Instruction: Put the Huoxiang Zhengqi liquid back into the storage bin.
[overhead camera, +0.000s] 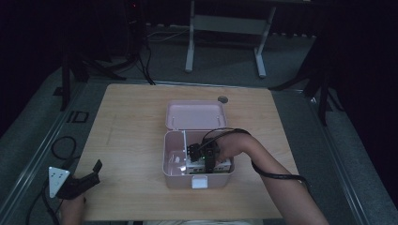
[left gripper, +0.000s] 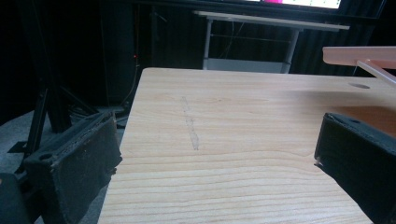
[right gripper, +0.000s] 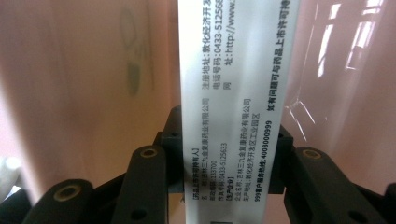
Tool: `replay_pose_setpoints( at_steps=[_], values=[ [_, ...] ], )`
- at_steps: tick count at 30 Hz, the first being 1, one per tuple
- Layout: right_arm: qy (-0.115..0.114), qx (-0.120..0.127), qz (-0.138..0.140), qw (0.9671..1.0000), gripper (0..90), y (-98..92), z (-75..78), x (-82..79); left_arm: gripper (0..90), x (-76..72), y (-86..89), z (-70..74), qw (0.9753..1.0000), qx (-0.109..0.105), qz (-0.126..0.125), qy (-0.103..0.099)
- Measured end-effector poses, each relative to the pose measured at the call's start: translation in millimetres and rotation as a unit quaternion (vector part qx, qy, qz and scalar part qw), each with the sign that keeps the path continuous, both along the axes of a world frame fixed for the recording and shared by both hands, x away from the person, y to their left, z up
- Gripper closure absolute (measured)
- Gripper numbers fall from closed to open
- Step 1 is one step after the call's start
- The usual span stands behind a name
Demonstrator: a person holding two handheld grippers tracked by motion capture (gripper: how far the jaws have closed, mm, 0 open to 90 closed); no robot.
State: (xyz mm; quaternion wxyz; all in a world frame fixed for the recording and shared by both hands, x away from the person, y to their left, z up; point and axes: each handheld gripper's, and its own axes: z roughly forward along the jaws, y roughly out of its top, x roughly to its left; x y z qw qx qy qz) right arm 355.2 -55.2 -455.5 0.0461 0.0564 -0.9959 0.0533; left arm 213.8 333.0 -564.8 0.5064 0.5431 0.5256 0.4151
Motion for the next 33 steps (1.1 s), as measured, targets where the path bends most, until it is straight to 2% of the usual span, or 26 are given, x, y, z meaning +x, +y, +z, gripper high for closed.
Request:
replay_pose_setpoints(
  at_steps=[3, 7, 18, 21, 24, 27, 33],
  values=[
    [0.010, 0.014, -0.002, 0.9998, 62.3, -2.0, -5.1, -0.3, 0.2, 0.0, -0.1, 0.0, 1.0000, 0.000, 0.000, 0.000],
    [0.010, 0.013, 0.000, 0.9999, 62.3, -3.0, -11.7, -2.1, 0.2, 0.1, -0.1, 0.0, 1.0000, 0.000, 0.000, 0.000],
    [0.008, 0.006, 0.002, 0.9999, 58.9, -1.8, -10.1, -2.9, 0.2, 0.1, -0.1, 0.0, 1.0000, 0.001, 0.000, 0.000],
    [0.006, 0.011, -0.003, 0.9999, 54.3, -2.5, -1.7, -1.8, 0.2, 0.1, -0.1, 0.0, 1.0000, 0.000, 0.000, 0.000],
    [0.020, 0.027, -0.001, 0.9994, 50.6, -5.4, 9.9, -3.1, 0.2, 0.1, -0.2, 0.0, 1.0000, 0.001, 0.000, 0.000],
    [0.006, 0.031, 0.002, 0.9995, 47.0, -8.2, 20.3, -5.4, 0.2, 0.3, -0.3, 0.1, 1.0000, 0.001, 0.000, 0.001],
    [-0.004, 0.049, -0.002, 0.9988, 42.3, -15.3, 38.2, -5.2, 0.2, 0.3, -0.4, 0.1, 1.0000, 0.001, 0.000, 0.001]
  ],
)
